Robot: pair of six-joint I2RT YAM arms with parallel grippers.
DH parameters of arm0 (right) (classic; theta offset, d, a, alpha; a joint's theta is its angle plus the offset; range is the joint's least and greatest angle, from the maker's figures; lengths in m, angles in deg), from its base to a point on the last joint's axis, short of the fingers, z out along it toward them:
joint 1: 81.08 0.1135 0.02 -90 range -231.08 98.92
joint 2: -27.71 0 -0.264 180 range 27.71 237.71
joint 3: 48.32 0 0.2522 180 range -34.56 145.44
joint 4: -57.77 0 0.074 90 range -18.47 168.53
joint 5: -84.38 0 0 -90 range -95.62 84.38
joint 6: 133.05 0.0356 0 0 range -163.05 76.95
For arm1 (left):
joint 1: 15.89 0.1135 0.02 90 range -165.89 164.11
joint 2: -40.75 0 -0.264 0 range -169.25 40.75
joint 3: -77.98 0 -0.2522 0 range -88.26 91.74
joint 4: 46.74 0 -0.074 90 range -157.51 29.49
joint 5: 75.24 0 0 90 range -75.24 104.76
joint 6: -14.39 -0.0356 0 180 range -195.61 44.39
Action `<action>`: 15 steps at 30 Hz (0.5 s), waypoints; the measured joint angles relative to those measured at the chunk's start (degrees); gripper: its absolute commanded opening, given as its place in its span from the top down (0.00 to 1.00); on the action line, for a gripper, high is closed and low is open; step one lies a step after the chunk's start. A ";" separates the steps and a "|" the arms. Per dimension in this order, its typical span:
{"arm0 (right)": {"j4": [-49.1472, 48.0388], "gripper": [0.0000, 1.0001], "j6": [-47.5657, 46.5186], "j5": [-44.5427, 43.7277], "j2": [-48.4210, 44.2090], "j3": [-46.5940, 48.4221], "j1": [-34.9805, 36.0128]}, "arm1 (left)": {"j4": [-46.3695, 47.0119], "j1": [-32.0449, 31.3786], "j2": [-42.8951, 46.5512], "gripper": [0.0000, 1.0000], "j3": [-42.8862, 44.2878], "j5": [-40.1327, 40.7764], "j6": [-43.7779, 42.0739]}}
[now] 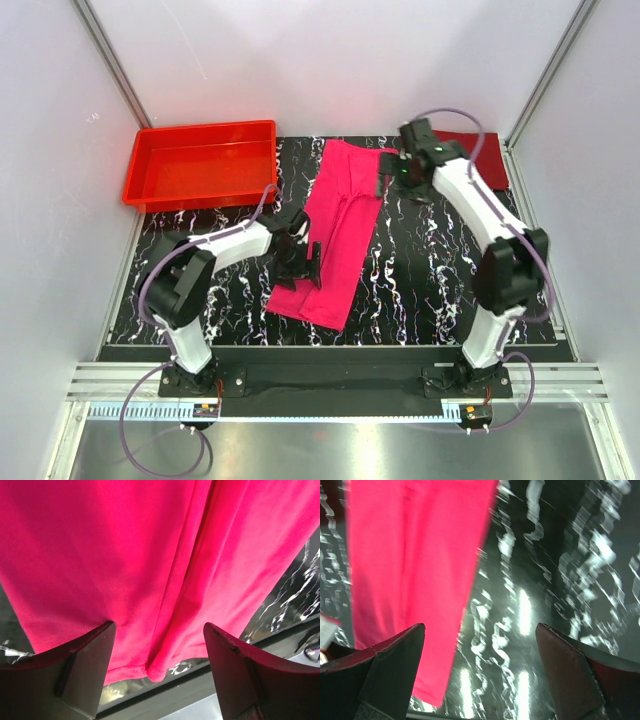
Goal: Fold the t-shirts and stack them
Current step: Fold the tshirt
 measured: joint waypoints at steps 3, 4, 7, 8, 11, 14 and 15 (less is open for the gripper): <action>-0.98 0.00 0.72 0.26 -5.70 -7.76 -2.75 | 0.28 -0.66 -1.57 0.24 1.25 -0.61 2.01; -1.16 0.00 0.92 0.37 -6.78 -9.81 -3.13 | 0.37 -0.81 -1.99 0.24 1.53 -1.27 2.80; -2.05 0.00 1.38 0.70 -8.17 -14.91 -4.07 | 2.25 -1.42 -3.08 0.24 1.68 -4.57 6.03; -2.21 0.00 1.42 0.85 -8.13 -15.87 -4.48 | 3.02 -1.81 -3.58 0.24 1.84 -5.88 7.19; -2.34 0.00 1.49 0.85 -8.00 -16.87 -6.14 | 4.98 -3.89 -5.75 0.24 3.23 -9.88 10.80; -3.65 0.00 1.60 1.16 -7.98 -16.96 -7.41 | 6.97 -6.49 -7.54 0.24 4.63 -12.76 14.23; -4.31 0.00 1.66 1.57 -7.98 -17.22 -7.80 | 7.67 -7.08 -7.65 0.24 4.57 -13.31 15.08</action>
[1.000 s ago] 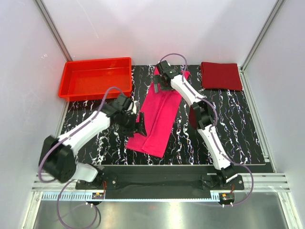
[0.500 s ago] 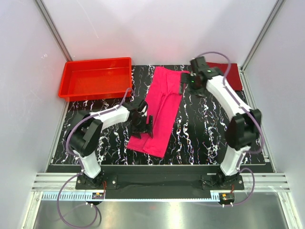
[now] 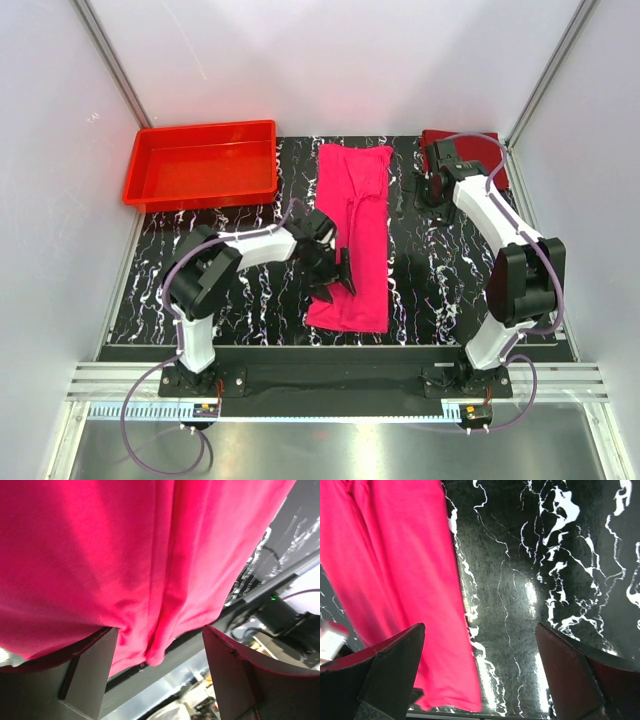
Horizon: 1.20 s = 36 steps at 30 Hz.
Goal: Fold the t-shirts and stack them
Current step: Fold the tshirt
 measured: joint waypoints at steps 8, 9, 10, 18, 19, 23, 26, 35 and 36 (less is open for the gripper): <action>-2.10 0.02 -0.04 6.25 0.59 -5.27 -0.39 | 1.46 -1.88 1.09 0.23 -1.40 -1.60 4.61; -2.25 0.04 -0.07 7.21 0.52 -6.29 -0.39 | 0.26 -1.88 1.92 0.23 -1.31 -1.25 4.13; -2.32 0.08 -0.09 8.46 0.42 -7.65 -0.39 | -1.16 -1.86 2.89 0.23 -1.05 -0.87 3.48; -2.73 0.37 3.02 20.94 -6.64 -22.05 -0.39 | -9.57 0.15 20.00 0.30 0.13 3.85 -3.54; -2.80 0.37 3.91 22.51 -8.22 -24.37 -0.35 | -9.64 0.90 22.08 0.34 -1.40 3.98 -3.98; -2.49 0.38 7.39 26.25 -12.68 -32.26 0.72 | -8.04 4.26 25.40 0.39 -10.40 3.56 -4.74; -2.80 0.40 9.86 27.02 -14.08 -37.05 2.86 | -7.13 4.28 22.58 0.40 -16.33 3.50 -4.63; -5.62 0.45 13.70 26.91 -15.34 -45.75 4.76 | -3.37 4.04 21.46 0.42 -21.75 3.78 -4.44; -6.01 0.44 13.73 26.71 -15.34 -45.79 4.76 | -2.84 4.04 21.46 0.43 -22.27 3.76 -4.28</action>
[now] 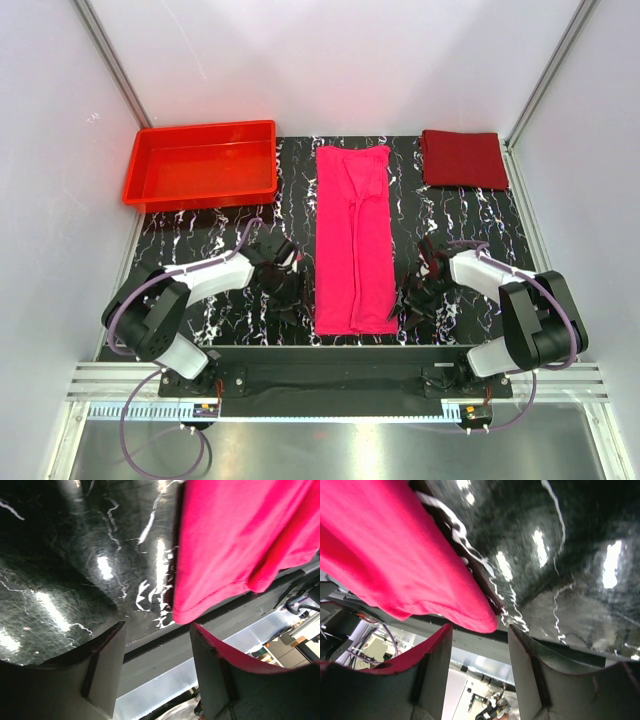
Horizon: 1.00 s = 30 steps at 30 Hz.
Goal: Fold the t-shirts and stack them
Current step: Fold the tshirt
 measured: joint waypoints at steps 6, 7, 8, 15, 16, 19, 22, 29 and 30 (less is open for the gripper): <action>-2.73 0.48 0.11 -0.28 0.24 -1.14 0.00 | 2.86 -0.79 -0.96 0.45 -1.46 -0.35 1.14; -3.08 0.49 0.13 -0.33 0.28 -1.38 0.00 | 3.54 -1.09 -1.22 0.45 -1.64 -0.59 1.53; -3.61 0.51 0.13 -0.35 0.28 -1.70 0.00 | 4.28 -1.46 -1.57 0.45 -1.75 -0.98 1.86; -4.57 0.56 0.42 0.09 0.28 -2.71 0.00 | 7.32 -3.10 -2.99 0.47 -1.95 -2.99 4.22; -4.72 0.56 0.42 0.24 0.28 -2.80 0.00 | 7.72 -3.10 -2.99 0.48 -2.21 -3.13 4.61; -5.44 0.53 0.57 1.03 0.28 -3.21 0.00 | 8.70 -3.04 -2.99 0.48 -2.84 -3.85 5.42; -5.73 0.52 0.85 1.49 0.28 -3.28 0.00 | 9.66 -3.08 -2.99 0.49 -3.48 -4.57 6.21; -6.23 0.59 1.27 1.49 0.28 -3.39 0.44 | 11.74 -3.08 -3.30 0.57 -4.87 -5.73 7.78; -6.40 0.61 1.31 1.42 0.28 -3.41 0.59 | 11.91 -3.08 -3.30 0.57 -4.98 -5.73 8.00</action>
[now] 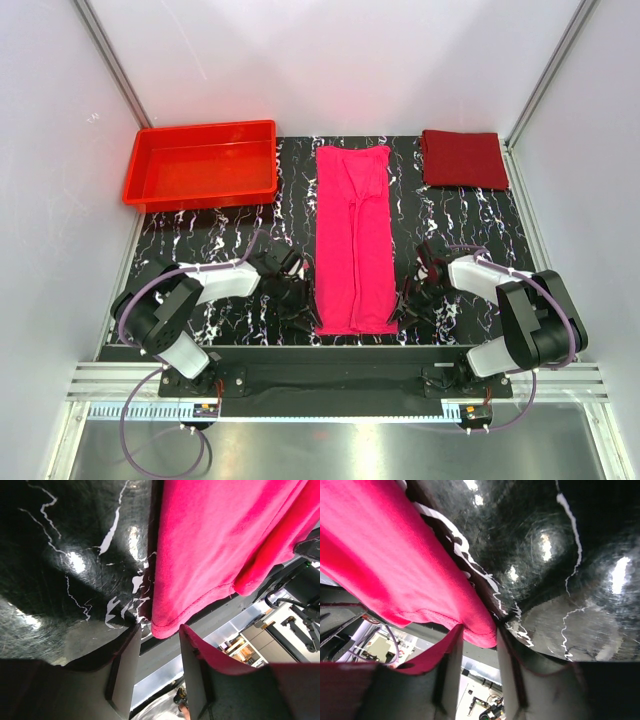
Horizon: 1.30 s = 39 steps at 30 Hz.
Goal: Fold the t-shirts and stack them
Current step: Fold the tshirt
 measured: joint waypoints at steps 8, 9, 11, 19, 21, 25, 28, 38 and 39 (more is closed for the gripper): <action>-0.76 0.65 0.39 0.04 0.39 -0.26 0.70 | 0.31 0.00 0.00 0.59 -0.26 0.07 1.18; -0.79 0.65 0.39 0.04 0.39 -0.26 0.70 | 0.28 0.00 0.00 0.59 -0.26 0.09 1.27; -0.81 0.66 0.39 0.07 0.39 -0.28 0.70 | 0.31 -0.02 0.00 0.62 -0.26 0.13 1.44; -1.75 0.95 0.52 -0.07 0.42 -0.94 0.76 | 1.77 -0.22 -0.85 1.00 -1.07 0.37 2.67; -1.77 0.99 0.55 -0.02 0.39 -0.96 0.76 | 2.38 -0.50 -0.87 1.00 -1.07 0.24 2.73; -1.70 1.00 0.57 -0.15 -0.15 -1.16 0.76 | 2.75 -1.01 -0.83 1.00 -1.09 0.52 2.84; -1.36 1.00 0.61 -0.74 -1.29 -1.55 0.85 | 3.32 -1.09 -0.20 1.00 -1.75 0.83 3.21; 0.35 1.00 1.05 -1.90 -4.31 -2.80 0.90 | 3.48 -2.38 2.40 1.00 -3.76 2.34 3.80; 0.52 1.00 1.20 -1.88 -4.76 -2.99 0.92 | 3.10 -2.78 2.60 1.00 -3.74 2.60 3.78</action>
